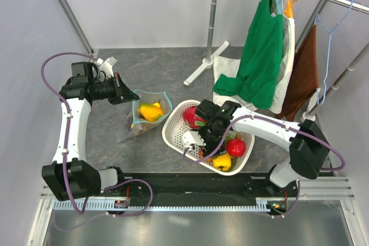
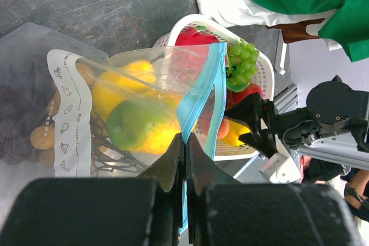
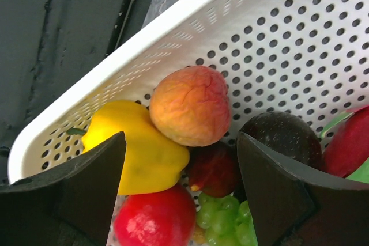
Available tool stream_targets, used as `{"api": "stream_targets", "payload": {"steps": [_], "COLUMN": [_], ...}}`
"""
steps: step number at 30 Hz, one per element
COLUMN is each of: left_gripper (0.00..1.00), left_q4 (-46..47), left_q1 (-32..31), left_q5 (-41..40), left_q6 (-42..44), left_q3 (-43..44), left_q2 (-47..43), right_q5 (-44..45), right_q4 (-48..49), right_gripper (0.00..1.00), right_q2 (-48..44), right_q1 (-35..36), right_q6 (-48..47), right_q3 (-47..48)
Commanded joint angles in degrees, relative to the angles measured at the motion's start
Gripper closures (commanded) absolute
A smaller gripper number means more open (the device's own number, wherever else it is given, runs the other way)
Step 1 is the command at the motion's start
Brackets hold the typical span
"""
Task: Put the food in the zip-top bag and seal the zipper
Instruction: Place the fake fruit in the zipper food storage bag, then pick up the fake fruit from the bin.
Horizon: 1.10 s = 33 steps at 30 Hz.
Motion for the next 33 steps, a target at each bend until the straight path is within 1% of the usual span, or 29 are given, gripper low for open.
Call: {"api": "stream_targets", "payload": {"steps": [1, 13, 16, 17, 19, 20, 22, 26, 27, 30, 31, 33], "left_gripper": [0.98, 0.98, 0.98, 0.98, 0.98, 0.98, 0.98, 0.98, 0.98, 0.98, 0.98, 0.98], "left_q4": [2.1, 1.9, 1.8, 1.8, 1.6, 1.5, 1.4, 0.5, 0.2, -0.5, -0.7, -1.3], "left_q1": [0.3, 0.3, 0.3, 0.3, 0.3, 0.2, 0.3, 0.3, 0.3, 0.4, 0.3, 0.3], "left_q5": [2.4, 2.3, 2.0, 2.0, 2.0, 2.0, 2.1, 1.5, 1.4, 0.9, 0.6, -0.4], "left_q6": [-1.6, -1.4, -1.1, -1.0, -0.9, -0.9, -0.8, -0.1, 0.2, 0.4, 0.5, 0.9], "left_q3": [0.8, 0.9, 1.0, 1.0, 1.0, 1.0, 1.2, 2.6, 2.7, 3.3, 3.5, 4.4], "left_q2": [-0.6, 0.4, 0.2, 0.2, 0.3, 0.3, 0.2, 0.1, 0.0, 0.0, 0.1, -0.1], "right_q5": [0.1, 2.2, 1.9, 1.5, 0.5, 0.1, -0.8, -3.0, -3.3, -4.5, -4.9, -4.8], "right_q4": [4.3, 9.7, 10.0, 9.9, 9.9, 9.3, 9.2, 9.8, 10.6, 17.0, 20.9, 24.7], "right_gripper": [0.16, 0.16, 0.24, 0.36, 0.48, 0.56, 0.61, 0.64, 0.64, 0.67, 0.68, 0.67], "right_q2": [1.4, 5.2, 4.7, 4.3, 2.4, 1.4, -1.2, -3.7, -3.8, -3.0, -1.9, -0.2], "right_q1": [0.6, 1.7, 1.8, 1.8, 1.7, 1.7, 1.7, 1.3, 1.2, 0.4, 0.1, -0.6], "right_q6": [-2.1, -2.6, -1.9, -0.8, 0.7, 1.4, 5.0, 11.5, 14.8, 21.2, 26.2, 30.9], "right_q3": [-0.7, -5.6, -4.9, -4.4, -2.5, -1.5, 1.7, 9.7, 12.9, 18.6, 20.1, 24.4]}}
